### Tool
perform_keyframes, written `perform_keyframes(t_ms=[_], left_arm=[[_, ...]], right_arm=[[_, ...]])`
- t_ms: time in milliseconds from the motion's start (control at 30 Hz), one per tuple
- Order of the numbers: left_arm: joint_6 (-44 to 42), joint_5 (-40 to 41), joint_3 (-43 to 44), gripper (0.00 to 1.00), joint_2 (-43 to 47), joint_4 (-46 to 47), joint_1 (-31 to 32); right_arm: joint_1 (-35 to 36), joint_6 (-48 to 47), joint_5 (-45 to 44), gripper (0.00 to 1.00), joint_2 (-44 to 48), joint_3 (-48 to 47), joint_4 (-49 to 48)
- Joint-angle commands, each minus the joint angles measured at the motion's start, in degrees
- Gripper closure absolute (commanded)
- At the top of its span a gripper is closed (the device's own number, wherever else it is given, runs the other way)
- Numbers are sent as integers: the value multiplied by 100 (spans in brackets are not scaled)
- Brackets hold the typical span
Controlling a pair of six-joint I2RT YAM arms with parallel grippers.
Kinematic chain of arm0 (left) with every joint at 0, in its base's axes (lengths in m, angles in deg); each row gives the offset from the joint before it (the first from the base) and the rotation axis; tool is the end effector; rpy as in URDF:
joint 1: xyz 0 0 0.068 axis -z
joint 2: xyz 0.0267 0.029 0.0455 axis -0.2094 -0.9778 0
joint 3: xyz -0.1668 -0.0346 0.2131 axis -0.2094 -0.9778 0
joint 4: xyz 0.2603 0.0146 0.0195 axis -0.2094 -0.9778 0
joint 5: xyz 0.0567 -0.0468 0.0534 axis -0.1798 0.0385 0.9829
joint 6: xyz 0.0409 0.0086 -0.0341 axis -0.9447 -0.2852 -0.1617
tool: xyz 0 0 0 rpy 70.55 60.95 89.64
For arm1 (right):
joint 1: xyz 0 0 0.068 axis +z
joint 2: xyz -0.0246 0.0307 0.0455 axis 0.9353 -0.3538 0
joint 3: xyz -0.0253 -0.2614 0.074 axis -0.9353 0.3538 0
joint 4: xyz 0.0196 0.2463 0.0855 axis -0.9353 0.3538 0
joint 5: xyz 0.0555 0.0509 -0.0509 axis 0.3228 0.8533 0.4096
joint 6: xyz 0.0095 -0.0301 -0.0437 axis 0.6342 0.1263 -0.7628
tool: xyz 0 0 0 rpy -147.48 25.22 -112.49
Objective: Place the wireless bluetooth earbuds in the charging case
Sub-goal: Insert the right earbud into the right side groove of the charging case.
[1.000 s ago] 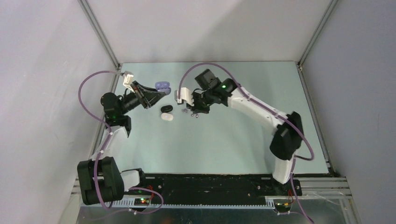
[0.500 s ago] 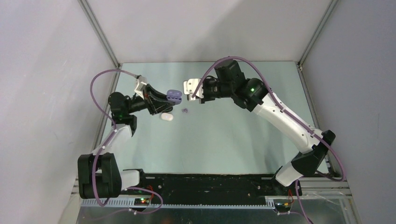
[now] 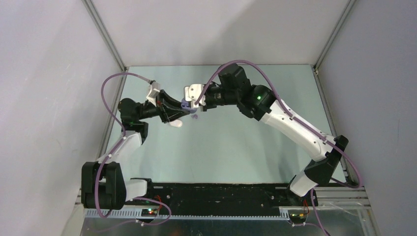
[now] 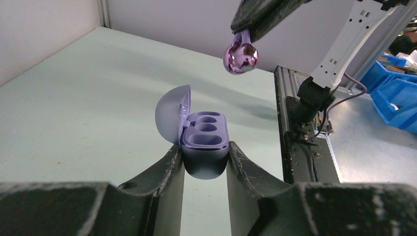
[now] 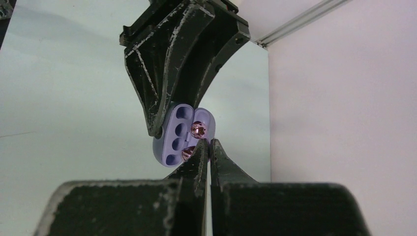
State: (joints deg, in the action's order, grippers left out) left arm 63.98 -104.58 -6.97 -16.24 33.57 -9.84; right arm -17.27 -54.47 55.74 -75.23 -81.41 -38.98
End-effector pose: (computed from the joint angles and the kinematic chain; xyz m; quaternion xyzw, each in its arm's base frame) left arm 0.2443 -0.0441 0.3100 0.3800 0.5591 -0.5215 0.5206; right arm 0.2070 0.2870 0.4503 -0.7059 0.4058 0.1576 0.5587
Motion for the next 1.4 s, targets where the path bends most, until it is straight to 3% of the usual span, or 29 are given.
perform_keyframes(t_ms=[0,467,1367], left_arm=[[336,128,213,100,185,450,30],[716,245,288,100,297,576,33],[940,504,301,100,274,729,35]], right_arm=[[95,-86,-31,100,-47,-169,81],[232,-230,-645,100,-110,52,-20],[281,-112,-791,100,-166,176,-20]])
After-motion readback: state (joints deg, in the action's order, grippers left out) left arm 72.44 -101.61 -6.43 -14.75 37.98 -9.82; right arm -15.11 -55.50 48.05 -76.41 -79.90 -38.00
